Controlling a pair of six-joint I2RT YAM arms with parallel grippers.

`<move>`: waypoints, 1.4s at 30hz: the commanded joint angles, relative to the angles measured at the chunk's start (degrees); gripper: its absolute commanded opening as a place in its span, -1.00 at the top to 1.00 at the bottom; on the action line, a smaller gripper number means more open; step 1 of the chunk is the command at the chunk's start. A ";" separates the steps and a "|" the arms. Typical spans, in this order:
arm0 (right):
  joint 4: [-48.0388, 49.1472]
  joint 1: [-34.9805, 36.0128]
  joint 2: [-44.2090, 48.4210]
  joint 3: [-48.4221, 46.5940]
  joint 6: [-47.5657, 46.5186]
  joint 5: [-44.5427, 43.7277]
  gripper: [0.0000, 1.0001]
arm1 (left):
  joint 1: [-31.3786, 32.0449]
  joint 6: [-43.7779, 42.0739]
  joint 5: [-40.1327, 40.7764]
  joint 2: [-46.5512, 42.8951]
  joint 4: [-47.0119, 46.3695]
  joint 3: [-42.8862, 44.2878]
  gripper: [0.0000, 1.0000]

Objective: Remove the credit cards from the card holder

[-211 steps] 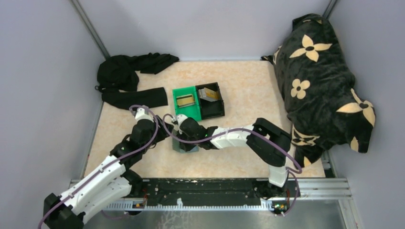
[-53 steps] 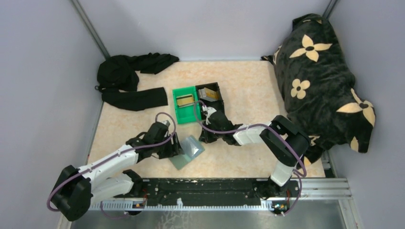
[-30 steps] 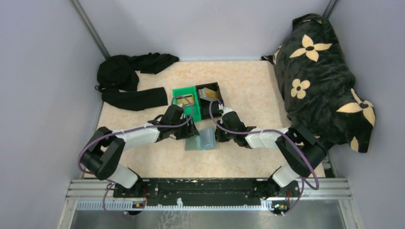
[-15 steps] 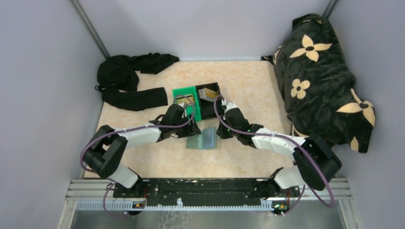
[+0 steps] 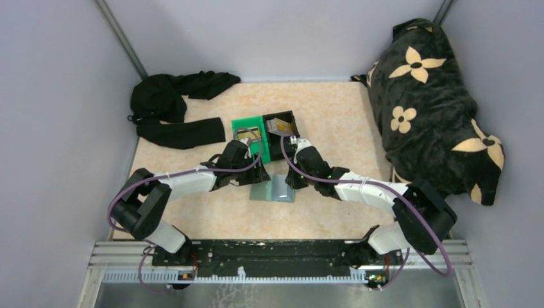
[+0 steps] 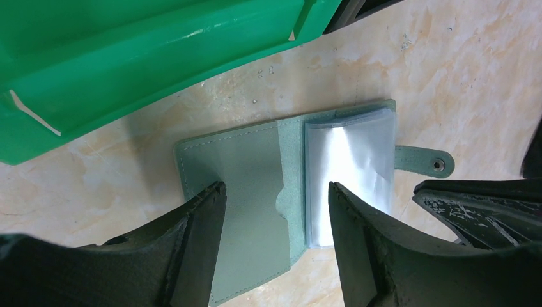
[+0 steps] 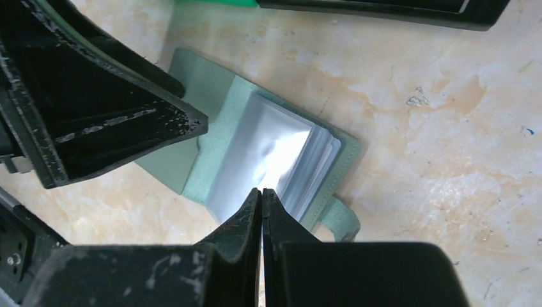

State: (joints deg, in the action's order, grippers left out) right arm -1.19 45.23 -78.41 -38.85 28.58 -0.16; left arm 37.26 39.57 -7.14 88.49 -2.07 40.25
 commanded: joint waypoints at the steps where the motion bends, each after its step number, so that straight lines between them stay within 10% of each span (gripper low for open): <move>1: 0.60 -0.20 -0.44 -1.83 -0.43 -1.94 1.00 | 0.25 -1.34 1.34 0.20 3.50 -0.26 -0.34; 42: 8.80 5.75 -15.42 -7.81 0.78 5.66 1.00 | 0.27 -2.46 0.87 -6.90 7.03 0.80 -0.33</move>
State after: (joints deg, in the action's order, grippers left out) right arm 6.11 50.52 -93.10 -43.66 29.21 5.67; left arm 37.36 38.85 -6.85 86.17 1.02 40.25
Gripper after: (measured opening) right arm 0.004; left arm 0.669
